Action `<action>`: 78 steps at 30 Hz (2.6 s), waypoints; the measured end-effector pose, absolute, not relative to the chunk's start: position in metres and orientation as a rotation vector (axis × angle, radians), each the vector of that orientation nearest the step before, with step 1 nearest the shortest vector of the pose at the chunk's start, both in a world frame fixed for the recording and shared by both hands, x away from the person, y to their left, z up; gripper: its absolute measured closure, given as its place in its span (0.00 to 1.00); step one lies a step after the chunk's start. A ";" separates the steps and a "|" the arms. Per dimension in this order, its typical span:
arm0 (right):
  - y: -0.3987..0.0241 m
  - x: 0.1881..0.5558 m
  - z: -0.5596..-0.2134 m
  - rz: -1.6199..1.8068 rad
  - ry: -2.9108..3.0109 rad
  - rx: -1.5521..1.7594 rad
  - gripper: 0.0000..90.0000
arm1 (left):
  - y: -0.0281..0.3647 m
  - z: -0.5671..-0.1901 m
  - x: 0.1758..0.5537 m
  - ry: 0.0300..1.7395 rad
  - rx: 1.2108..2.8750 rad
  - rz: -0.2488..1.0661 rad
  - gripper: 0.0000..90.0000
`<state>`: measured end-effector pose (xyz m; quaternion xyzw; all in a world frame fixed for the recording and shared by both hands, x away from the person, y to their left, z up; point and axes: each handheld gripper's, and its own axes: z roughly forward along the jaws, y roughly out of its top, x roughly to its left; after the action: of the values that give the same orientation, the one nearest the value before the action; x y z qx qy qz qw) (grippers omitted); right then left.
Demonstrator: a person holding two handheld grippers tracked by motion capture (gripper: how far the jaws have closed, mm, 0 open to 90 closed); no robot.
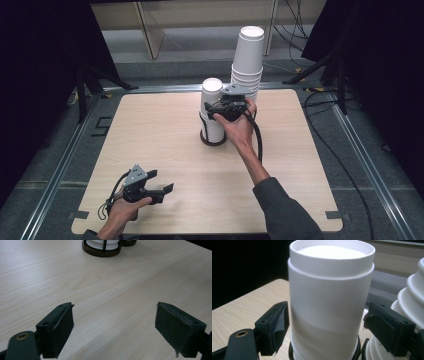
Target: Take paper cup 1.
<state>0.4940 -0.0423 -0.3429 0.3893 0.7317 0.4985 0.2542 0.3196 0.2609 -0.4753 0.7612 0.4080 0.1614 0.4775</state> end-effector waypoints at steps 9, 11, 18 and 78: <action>-0.032 0.500 -0.344 1.362 1.947 1.099 0.20 | 0.261 -0.476 0.320 0.987 1.856 0.392 0.17; -0.031 0.501 -0.343 1.346 1.935 1.089 0.20 | 0.260 -0.476 0.320 0.991 1.849 0.390 0.16; -0.024 0.504 -0.343 1.336 1.921 1.128 0.18 | 0.262 -0.475 0.320 0.990 1.857 0.395 0.17; -0.042 0.433 -0.253 1.568 1.886 0.896 0.22 | 0.261 -0.474 0.320 0.959 1.822 0.369 0.16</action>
<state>0.4329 -0.0423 -0.2532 0.3310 0.6970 0.5795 0.2623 0.3196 0.2608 -0.4745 0.7537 0.3966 0.1529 0.5013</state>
